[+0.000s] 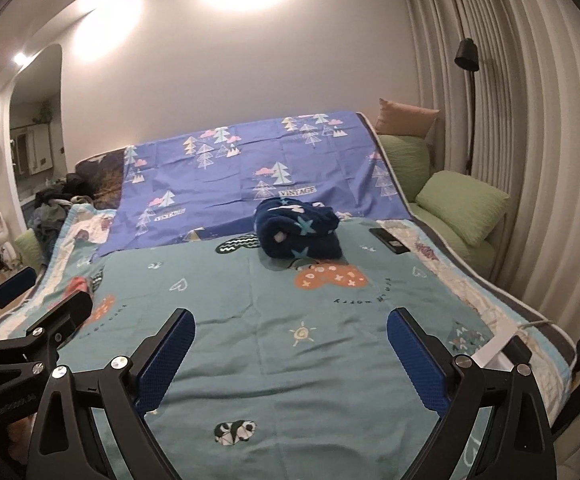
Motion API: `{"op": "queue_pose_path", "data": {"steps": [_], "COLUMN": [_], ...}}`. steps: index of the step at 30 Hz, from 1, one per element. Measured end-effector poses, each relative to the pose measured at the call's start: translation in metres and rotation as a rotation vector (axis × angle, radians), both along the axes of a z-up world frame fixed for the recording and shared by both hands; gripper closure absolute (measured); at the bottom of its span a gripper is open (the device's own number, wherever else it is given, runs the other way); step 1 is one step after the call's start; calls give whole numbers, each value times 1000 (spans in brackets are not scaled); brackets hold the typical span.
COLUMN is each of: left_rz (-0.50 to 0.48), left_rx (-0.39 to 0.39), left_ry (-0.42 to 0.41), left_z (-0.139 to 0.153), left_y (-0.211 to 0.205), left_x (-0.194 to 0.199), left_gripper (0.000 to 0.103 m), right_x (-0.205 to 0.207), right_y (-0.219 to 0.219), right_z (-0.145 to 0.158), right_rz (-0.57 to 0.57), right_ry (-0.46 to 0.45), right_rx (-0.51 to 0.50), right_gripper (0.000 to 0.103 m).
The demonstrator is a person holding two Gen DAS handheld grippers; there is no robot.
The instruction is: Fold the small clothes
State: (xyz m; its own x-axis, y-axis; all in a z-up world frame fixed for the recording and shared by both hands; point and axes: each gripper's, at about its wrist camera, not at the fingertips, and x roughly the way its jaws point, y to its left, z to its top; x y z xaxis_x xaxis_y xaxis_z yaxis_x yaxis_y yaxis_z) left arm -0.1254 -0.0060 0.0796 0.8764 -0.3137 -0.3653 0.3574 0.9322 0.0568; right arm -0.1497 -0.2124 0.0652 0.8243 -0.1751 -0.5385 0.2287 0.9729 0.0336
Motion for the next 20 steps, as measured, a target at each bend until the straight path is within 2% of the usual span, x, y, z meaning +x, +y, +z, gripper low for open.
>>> {"op": "queue_pose_path", "data": {"steps": [20], "left_rz": [-2], "left_rx": [7], "left_ry": [40], "left_z": [-12], "left_y": [1], "left_x": [15], "left_gripper": [4], "right_x": [10], "right_y": [3], "right_z": [-7], "right_rz": [-9], "right_ry": [15], "right_rx": [-21], "right_gripper": [4]}}
